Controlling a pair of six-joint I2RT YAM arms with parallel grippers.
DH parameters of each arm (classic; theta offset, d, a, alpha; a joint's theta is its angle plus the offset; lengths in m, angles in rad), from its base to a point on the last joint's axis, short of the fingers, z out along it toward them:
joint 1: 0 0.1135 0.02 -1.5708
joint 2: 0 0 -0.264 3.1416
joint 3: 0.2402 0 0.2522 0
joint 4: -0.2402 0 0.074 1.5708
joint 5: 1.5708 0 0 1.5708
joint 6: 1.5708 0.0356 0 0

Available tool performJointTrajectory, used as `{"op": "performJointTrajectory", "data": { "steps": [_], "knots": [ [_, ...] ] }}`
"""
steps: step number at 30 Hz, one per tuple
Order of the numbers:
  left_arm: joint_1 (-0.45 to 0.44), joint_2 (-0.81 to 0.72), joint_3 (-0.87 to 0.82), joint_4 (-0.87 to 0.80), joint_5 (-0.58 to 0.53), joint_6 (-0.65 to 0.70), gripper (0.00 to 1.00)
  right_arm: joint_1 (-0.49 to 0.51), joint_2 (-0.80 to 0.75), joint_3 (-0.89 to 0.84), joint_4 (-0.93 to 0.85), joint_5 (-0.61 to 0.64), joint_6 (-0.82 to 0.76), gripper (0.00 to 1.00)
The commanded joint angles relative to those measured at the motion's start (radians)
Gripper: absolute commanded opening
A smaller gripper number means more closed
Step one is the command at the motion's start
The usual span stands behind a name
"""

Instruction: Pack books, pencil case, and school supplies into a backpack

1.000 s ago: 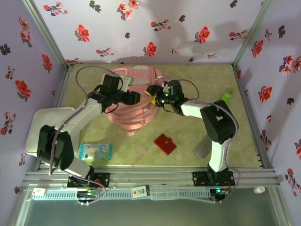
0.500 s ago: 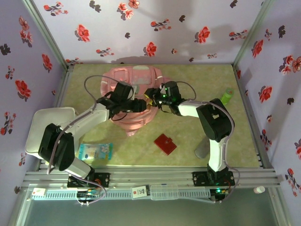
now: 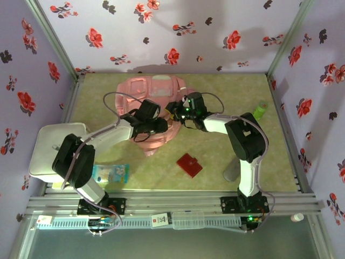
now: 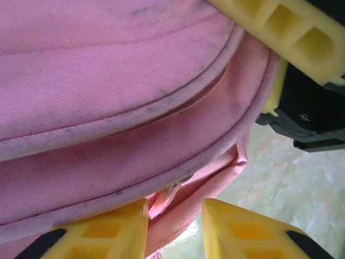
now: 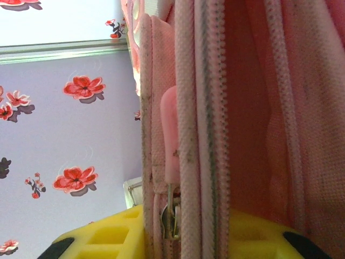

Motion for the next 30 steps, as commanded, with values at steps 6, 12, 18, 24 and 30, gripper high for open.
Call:
{"op": "performJointTrajectory", "data": {
  "steps": [6, 12, 18, 24, 30],
  "knots": [
    [-0.007, 0.045, -0.001, 0.086, -0.034, -0.001, 0.29, 0.018, -0.002, 0.035, 0.019, -0.026, -0.015, 0.28],
    [-0.008, 0.068, 0.003, 0.099, -0.038, -0.010, 0.25, 0.018, 0.006, 0.036, 0.038, -0.034, -0.006, 0.27],
    [-0.007, 0.054, 0.004, 0.089, -0.082, -0.015, 0.12, 0.017, 0.004, 0.028, 0.039, -0.026, -0.011, 0.25],
    [-0.007, 0.012, 0.006, 0.025, -0.132, 0.029, 0.00, -0.003, -0.001, -0.001, 0.057, 0.021, -0.012, 0.20],
    [0.007, -0.026, -0.021, -0.026, -0.170, 0.053, 0.00, -0.033, -0.001, -0.037, 0.139, 0.049, 0.026, 0.15]
  ]
}}
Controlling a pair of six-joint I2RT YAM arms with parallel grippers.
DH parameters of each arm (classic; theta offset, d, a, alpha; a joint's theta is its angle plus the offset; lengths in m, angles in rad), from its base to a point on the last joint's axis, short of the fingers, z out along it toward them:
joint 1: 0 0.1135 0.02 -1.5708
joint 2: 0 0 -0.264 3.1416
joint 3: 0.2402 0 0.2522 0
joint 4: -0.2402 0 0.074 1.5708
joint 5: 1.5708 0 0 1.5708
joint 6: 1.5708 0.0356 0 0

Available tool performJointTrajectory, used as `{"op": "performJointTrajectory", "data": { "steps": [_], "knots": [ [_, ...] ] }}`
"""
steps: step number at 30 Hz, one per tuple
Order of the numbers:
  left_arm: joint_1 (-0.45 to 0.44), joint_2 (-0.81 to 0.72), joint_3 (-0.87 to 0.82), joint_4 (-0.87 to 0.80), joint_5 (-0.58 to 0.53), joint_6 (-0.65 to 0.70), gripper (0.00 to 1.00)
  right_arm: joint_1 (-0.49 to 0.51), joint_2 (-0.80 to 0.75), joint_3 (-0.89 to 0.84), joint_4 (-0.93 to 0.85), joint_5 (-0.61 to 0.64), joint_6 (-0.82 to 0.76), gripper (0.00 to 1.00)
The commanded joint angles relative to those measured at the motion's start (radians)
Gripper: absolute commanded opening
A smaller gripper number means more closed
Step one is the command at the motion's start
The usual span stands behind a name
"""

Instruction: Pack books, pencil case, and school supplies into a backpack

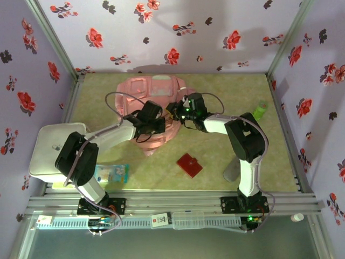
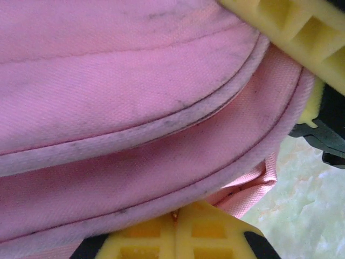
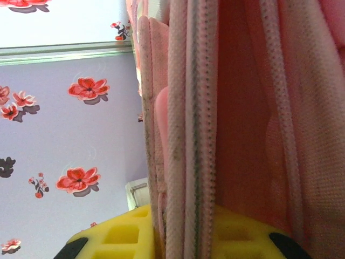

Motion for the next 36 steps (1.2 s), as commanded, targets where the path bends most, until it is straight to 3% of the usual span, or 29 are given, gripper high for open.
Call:
{"op": "performJointTrajectory", "data": {
  "steps": [1, 15, 24, 30, 36],
  "knots": [
    [0.023, -0.056, -0.026, -0.045, -0.086, 0.034, 0.00, -0.028, -0.006, -0.022, 0.095, 0.045, 0.023, 0.14],
    [0.073, -0.118, -0.093, -0.054, -0.099, 0.055, 0.00, -0.065, -0.045, -0.079, 0.098, 0.084, 0.007, 0.13],
    [0.040, -0.081, -0.041, 0.064, 0.041, 0.133, 0.00, -0.020, -0.072, -0.167, 0.260, 0.086, 0.172, 0.40],
    [-0.002, -0.033, 0.004, 0.130, 0.080, 0.152, 0.00, 0.001, -0.166, -0.215, 0.127, 0.159, 0.146, 0.46],
    [-0.026, 0.006, 0.042, 0.152, 0.126, 0.160, 0.00, 0.016, -0.186, -0.225, 0.068, 0.179, 0.136, 0.45]
  ]
}}
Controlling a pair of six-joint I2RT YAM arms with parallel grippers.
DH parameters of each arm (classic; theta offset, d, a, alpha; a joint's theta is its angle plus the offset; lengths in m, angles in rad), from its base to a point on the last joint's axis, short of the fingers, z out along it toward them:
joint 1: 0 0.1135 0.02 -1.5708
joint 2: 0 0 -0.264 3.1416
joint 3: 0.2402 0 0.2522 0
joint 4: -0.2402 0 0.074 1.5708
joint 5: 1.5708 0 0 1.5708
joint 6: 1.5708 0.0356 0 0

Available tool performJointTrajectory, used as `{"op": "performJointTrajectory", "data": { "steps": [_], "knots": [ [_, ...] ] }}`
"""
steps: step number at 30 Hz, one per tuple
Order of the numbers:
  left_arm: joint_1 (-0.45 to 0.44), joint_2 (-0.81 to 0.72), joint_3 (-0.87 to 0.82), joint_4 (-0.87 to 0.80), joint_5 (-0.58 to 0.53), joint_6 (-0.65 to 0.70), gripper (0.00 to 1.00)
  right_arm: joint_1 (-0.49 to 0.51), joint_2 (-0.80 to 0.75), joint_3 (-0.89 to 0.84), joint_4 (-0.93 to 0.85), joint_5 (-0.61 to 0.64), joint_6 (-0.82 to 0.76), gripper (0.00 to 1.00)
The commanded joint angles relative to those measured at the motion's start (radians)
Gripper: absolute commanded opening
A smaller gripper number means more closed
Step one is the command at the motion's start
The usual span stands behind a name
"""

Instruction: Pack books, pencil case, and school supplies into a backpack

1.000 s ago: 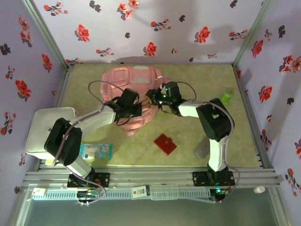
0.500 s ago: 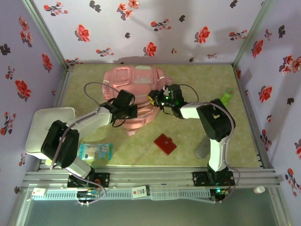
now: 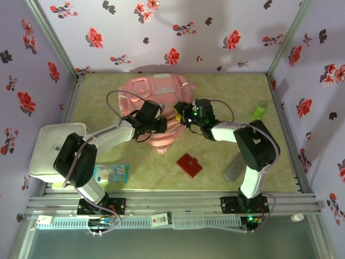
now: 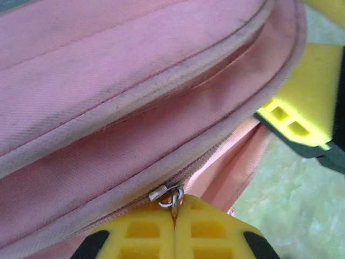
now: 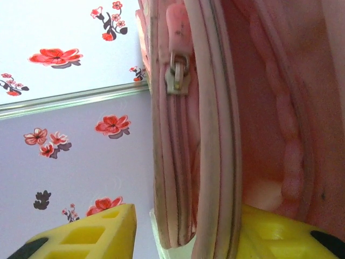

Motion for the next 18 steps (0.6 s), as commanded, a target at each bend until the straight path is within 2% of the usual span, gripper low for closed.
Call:
{"op": "performJointTrajectory", "data": {
  "steps": [1, 6, 9, 12, 18],
  "knots": [
    [-0.022, 0.018, 0.056, 0.086, 0.055, 0.045, 0.00, 0.019, -0.018, -0.007, -0.049, 0.028, -0.013, 0.45],
    [-0.026, 0.040, 0.079, 0.050, 0.060, 0.059, 0.00, 0.019, 0.020, 0.032, -0.051, 0.019, -0.027, 0.38],
    [-0.025, 0.033, 0.076, 0.023, 0.032, 0.081, 0.00, 0.009, 0.030, 0.053, -0.052, 0.033, -0.062, 0.24],
    [-0.022, 0.000, 0.051, 0.007, -0.008, 0.114, 0.00, -0.012, 0.013, 0.063, -0.065, 0.058, -0.105, 0.16],
    [0.017, -0.066, -0.011, -0.075, -0.072, 0.156, 0.00, -0.057, -0.033, 0.078, -0.120, 0.078, -0.167, 0.12]
  ]
}}
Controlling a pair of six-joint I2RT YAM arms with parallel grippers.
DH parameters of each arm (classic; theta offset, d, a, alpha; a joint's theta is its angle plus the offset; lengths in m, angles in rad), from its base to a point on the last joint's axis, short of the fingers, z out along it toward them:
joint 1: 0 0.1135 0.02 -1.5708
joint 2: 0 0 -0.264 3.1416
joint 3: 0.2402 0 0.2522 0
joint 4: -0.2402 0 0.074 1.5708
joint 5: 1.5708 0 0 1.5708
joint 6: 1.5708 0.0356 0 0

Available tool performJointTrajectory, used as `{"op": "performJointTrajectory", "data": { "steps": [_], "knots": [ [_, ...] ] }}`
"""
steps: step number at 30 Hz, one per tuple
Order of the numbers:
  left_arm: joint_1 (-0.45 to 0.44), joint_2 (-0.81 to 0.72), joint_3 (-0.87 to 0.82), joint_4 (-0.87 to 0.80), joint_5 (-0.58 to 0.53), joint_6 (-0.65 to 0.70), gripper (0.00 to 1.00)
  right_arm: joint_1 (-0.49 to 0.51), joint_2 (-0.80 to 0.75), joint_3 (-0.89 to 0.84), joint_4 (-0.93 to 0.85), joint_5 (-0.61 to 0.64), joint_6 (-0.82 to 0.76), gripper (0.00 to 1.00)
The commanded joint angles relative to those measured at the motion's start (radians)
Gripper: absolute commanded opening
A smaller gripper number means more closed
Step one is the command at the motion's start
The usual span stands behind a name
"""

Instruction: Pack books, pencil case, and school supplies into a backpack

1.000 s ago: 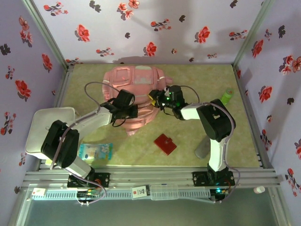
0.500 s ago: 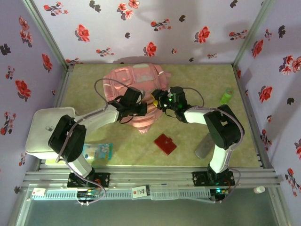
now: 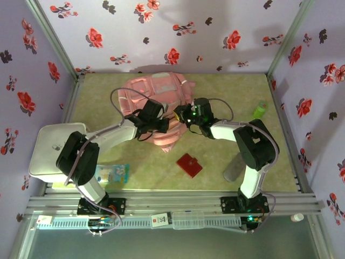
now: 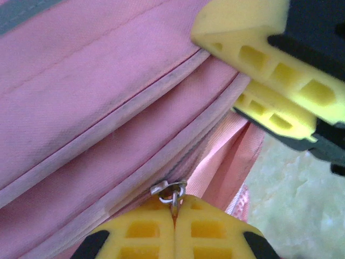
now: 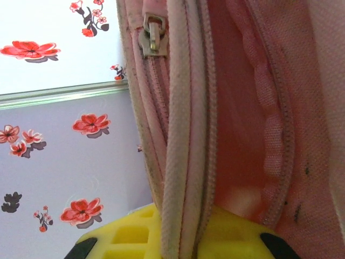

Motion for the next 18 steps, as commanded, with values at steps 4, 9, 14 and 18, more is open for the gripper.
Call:
{"op": "performJointTrajectory", "data": {
  "steps": [4, 9, 14, 18],
  "knots": [
    [0.051, -0.122, -0.061, -0.107, -0.061, 0.091, 0.00, -0.076, -0.068, 0.016, -0.019, 0.073, -0.069, 0.11],
    [0.086, -0.141, -0.060, -0.149, -0.087, 0.142, 0.00, -0.112, -0.098, -0.013, -0.022, 0.074, -0.075, 0.10],
    [0.123, -0.136, -0.068, -0.144, -0.089, 0.181, 0.00, -0.144, -0.116, -0.043, -0.014, 0.071, -0.074, 0.10],
    [0.155, -0.118, -0.070, -0.135, -0.089, 0.200, 0.00, -0.164, -0.116, -0.057, -0.008, 0.060, -0.071, 0.10]
  ]
}}
